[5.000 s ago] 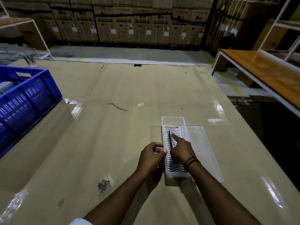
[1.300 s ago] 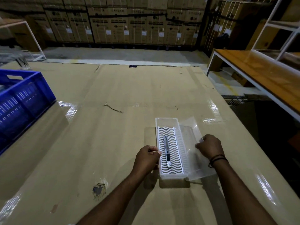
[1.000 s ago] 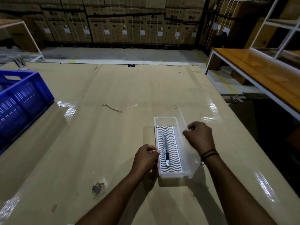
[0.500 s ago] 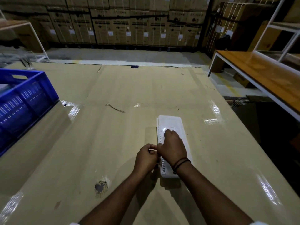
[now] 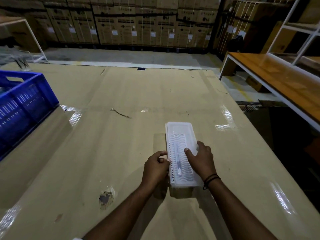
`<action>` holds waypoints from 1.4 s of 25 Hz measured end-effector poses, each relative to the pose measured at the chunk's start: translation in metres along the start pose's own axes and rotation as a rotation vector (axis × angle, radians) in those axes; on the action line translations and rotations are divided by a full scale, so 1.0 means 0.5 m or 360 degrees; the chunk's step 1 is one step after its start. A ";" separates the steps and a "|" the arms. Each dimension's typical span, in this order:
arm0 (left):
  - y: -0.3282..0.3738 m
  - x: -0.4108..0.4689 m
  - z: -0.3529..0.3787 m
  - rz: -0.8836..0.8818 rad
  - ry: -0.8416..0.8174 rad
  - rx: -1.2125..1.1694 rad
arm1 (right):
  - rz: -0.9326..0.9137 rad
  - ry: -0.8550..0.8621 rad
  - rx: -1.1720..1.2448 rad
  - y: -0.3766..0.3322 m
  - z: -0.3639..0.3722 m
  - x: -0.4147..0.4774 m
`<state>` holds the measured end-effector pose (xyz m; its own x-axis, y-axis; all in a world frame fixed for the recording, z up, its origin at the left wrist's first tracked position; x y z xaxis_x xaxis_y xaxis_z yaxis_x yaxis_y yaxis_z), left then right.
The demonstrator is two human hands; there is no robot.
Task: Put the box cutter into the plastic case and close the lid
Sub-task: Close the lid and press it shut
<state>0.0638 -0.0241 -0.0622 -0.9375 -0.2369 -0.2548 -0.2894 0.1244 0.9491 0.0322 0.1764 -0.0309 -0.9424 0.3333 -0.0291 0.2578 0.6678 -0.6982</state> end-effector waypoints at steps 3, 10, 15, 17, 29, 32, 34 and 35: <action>0.002 -0.001 0.002 0.0028 -0.0037 0.0036 | -0.0065 0.0046 0.0037 -0.015 -0.001 -0.007; 0.024 -0.018 0.003 0.0075 -0.0137 0.0060 | -0.0140 0.0184 0.0124 -0.023 -0.012 -0.011; 0.020 -0.016 0.004 0.0055 -0.0124 -0.0009 | -0.0067 0.0183 0.0041 -0.020 0.005 0.001; 0.014 -0.012 0.006 0.0040 -0.0130 0.0012 | 0.0019 0.0148 0.0022 -0.009 0.015 0.009; -0.013 -0.027 0.005 -0.0061 -0.0166 0.0079 | 0.0082 -0.0046 0.0206 0.036 0.013 0.021; -0.030 -0.047 0.002 -0.0095 -0.0203 0.0074 | 0.0110 -0.0004 0.0220 0.073 -0.006 -0.010; -0.035 -0.067 0.002 -0.0109 -0.0180 0.0037 | 0.0080 0.0065 0.0237 0.087 -0.009 -0.043; -0.036 -0.077 0.004 -0.0103 -0.0162 0.0026 | 0.0062 0.0111 0.0238 0.089 -0.010 -0.057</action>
<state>0.1046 -0.0154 -0.0700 -0.9313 -0.1457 -0.3340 -0.3524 0.1279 0.9271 0.0717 0.2000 -0.0573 -0.9139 0.4057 -0.0123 0.2544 0.5489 -0.7963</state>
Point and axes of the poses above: each hand's wrist, its own x-axis towards the middle knuckle, its own z-axis out of the palm, y = z × x, the point moved 8 cm from there along x, towards the middle knuckle, and after that the axes turned 6 degrees about y, right-handed, at the moved point
